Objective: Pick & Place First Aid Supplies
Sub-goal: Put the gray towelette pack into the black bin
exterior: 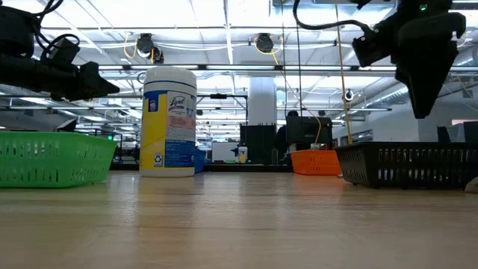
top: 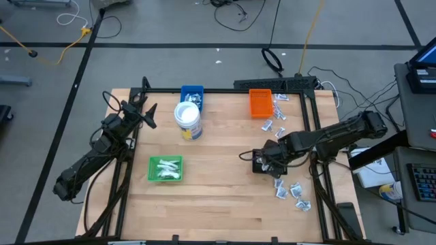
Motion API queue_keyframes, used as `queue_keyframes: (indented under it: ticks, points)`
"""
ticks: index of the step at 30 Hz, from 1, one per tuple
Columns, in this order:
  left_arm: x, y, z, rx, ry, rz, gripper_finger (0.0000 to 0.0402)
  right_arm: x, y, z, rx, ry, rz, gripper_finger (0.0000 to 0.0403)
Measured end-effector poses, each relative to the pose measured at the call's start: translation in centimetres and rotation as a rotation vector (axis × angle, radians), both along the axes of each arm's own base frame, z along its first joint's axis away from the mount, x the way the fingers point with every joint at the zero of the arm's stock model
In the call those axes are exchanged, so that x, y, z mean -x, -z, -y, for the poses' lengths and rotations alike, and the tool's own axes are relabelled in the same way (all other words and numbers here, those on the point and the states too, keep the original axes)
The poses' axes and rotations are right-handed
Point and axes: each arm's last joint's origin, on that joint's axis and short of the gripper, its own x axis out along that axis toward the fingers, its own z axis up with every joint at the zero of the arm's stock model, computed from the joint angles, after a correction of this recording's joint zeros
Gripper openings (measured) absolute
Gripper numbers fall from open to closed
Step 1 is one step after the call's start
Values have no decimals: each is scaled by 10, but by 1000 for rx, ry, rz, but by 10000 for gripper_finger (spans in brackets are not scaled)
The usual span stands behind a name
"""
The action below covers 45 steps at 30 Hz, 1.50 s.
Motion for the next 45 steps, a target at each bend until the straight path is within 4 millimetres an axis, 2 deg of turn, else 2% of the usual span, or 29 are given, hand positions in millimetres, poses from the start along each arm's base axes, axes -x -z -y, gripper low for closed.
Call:
queue_keyframes:
  ticks: [10, 21, 27, 33, 45]
  points:
    - [0, 0, 0, 0, 0, 0, 273, 11, 7, -49, -25, 106, -24, 150]
    - [0, 0, 0, 0, -1, 0, 273, 32, 12, -93, -53, 106, -40, 150]
    - [0, 0, 0, 0, 0, 0, 274, 35, 10, -107, -73, 94, -6, 146]
    - [0, 0, 0, 0, 0, 0, 273, 24, 26, -120, -74, 56, 9, 146]
    - [0, 0, 0, 0, 0, 0, 274, 13, 64, -128, 54, 29, -81, 146]
